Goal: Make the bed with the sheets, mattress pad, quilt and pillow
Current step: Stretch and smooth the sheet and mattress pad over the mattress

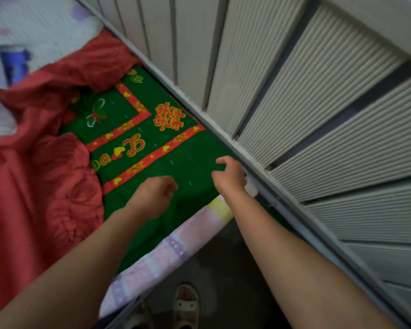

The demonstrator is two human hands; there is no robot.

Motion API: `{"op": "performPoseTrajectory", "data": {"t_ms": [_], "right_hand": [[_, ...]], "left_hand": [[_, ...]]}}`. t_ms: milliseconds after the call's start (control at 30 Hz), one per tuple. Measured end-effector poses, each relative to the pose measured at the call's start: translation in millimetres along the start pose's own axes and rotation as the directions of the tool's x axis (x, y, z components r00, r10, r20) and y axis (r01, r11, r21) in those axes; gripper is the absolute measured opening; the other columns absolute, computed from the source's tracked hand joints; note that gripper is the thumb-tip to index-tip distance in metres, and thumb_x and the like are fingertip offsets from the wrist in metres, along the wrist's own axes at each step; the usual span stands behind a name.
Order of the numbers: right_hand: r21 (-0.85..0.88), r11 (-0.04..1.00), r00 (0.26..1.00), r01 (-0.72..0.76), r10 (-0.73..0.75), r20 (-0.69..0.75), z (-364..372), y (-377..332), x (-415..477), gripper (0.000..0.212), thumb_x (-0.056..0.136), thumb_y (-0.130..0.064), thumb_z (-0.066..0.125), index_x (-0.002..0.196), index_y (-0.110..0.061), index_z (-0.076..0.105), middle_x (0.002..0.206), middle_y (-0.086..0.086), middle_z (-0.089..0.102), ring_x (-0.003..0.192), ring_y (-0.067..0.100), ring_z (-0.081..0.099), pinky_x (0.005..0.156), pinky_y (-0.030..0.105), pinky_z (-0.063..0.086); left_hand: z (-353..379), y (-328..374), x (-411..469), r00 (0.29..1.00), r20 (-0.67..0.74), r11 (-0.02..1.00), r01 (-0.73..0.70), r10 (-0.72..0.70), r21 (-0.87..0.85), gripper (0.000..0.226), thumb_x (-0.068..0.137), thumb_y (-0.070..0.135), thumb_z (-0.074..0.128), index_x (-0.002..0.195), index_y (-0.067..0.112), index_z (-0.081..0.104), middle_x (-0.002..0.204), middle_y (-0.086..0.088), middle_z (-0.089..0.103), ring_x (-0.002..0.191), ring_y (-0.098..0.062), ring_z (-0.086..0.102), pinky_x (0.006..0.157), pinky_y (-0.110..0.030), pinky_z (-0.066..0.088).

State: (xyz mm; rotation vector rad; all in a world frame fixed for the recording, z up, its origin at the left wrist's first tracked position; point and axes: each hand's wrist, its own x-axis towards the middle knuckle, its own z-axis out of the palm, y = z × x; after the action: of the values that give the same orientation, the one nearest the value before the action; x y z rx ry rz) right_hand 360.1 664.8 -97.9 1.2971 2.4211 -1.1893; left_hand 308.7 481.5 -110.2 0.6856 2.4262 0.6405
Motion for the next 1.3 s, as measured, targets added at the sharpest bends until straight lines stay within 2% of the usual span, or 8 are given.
{"op": "performPoseTrajectory", "data": {"t_ms": [267, 467, 533, 667, 767, 900, 1100, 1300], "right_hand": [[-0.026, 0.929, 0.865, 0.369, -0.333, 0.375, 94, -71, -41, 0.023, 0.08, -0.008, 0.066, 0.092, -0.027, 0.065, 0.104, -0.003, 0.067, 0.104, 0.019, 0.06, 0.097, 0.04, 0.045], [-0.189, 0.885, 0.712, 0.425, -0.199, 0.673, 177, -97, -92, 0.021, 0.078, -0.015, 0.074, 0.066, -0.019, 0.057, 0.071, 0.002, 0.061, 0.059, 0.012, 0.052, 0.061, 0.025, 0.049], [-0.258, 0.889, 0.684, 0.379, -0.081, 0.725, 200, -100, -113, 0.028, 0.079, -0.026, 0.075, 0.067, -0.02, 0.05, 0.064, -0.001, 0.054, 0.054, 0.011, 0.046, 0.047, 0.018, 0.039], [-0.346, 0.921, 0.555, 0.18, 0.195, 0.809, 232, -107, -152, 0.028, 0.084, -0.032, 0.071, 0.101, -0.017, 0.054, 0.086, 0.003, 0.059, 0.071, 0.016, 0.053, 0.075, 0.033, 0.044], [-0.364, 0.908, 0.509, 0.208, 0.218, 0.833, 255, -110, -175, 0.009, 0.088, -0.014, 0.061, 0.083, -0.016, 0.054, 0.076, 0.002, 0.057, 0.063, 0.014, 0.052, 0.072, 0.033, 0.048], [-0.07, 0.99, 0.476, -0.124, 0.121, 0.871, 275, -131, -195, 0.022, 0.09, -0.004, 0.045, 0.072, -0.014, 0.054, 0.061, 0.003, 0.055, 0.051, 0.015, 0.053, 0.059, 0.029, 0.051], [0.347, 0.802, 0.456, -0.486, -0.106, 0.884, 282, -185, -212, 0.022, 0.095, -0.005, 0.035, 0.088, 0.0, 0.055, 0.074, 0.017, 0.062, 0.058, 0.02, 0.065, 0.058, 0.032, 0.058], [0.482, 0.68, 0.403, -0.552, -0.289, 0.868, 278, -209, -233, 0.032, 0.1, -0.009, 0.032, 0.09, 0.009, 0.055, 0.078, 0.021, 0.067, 0.064, 0.023, 0.069, 0.095, 0.04, 0.048]], "left_hand": [[-56, -105, -79, 0.953, -0.227, 0.978, 0.175, -0.198, -0.118, 0.022, 0.078, -0.003, 0.059, 0.094, 0.007, 0.069, 0.089, -0.011, 0.071, 0.085, -0.027, 0.066, 0.073, -0.029, 0.046], [-68, -182, -160, 0.866, -0.297, 0.911, 0.35, -0.403, -0.217, 0.022, 0.077, -0.001, 0.062, 0.096, 0.008, 0.07, 0.091, -0.01, 0.072, 0.088, -0.023, 0.067, 0.077, -0.029, 0.048], [-66, -200, -187, 0.836, -0.313, 0.887, 0.379, -0.451, -0.265, 0.021, 0.077, -0.001, 0.063, 0.095, 0.008, 0.07, 0.089, -0.011, 0.072, 0.086, -0.024, 0.067, 0.076, -0.03, 0.048], [-58, -225, -231, 0.796, -0.356, 0.862, 0.382, -0.49, -0.334, 0.021, 0.076, -0.002, 0.064, 0.094, 0.008, 0.07, 0.09, -0.01, 0.072, 0.085, -0.021, 0.067, 0.077, -0.03, 0.05], [-53, -236, -254, 0.77, -0.381, 0.848, 0.385, -0.512, -0.364, 0.016, 0.075, 0.006, 0.072, 0.091, 0.01, 0.07, 0.083, -0.006, 0.069, 0.079, -0.02, 0.064, 0.073, -0.029, 0.048], [-47, -242, -274, 0.771, -0.323, 0.801, 0.376, -0.55, -0.465, 0.016, 0.076, 0.028, 0.077, 0.083, 0.015, 0.069, 0.074, 0.003, 0.067, 0.071, -0.016, 0.062, 0.07, -0.03, 0.049], [-52, -231, -292, 0.766, -0.2, 0.703, 0.407, -0.61, -0.583, 0.058, 0.064, 0.066, 0.07, 0.072, 0.009, 0.06, 0.063, 0.0, 0.057, 0.059, -0.007, 0.051, 0.061, -0.031, 0.043], [-60, -225, -309, 0.747, -0.233, 0.718, 0.425, -0.622, -0.551, 0.014, 0.066, 0.018, 0.07, 0.08, 0.018, 0.064, 0.076, 0.002, 0.068, 0.073, -0.015, 0.066, 0.066, -0.033, 0.053]]}}
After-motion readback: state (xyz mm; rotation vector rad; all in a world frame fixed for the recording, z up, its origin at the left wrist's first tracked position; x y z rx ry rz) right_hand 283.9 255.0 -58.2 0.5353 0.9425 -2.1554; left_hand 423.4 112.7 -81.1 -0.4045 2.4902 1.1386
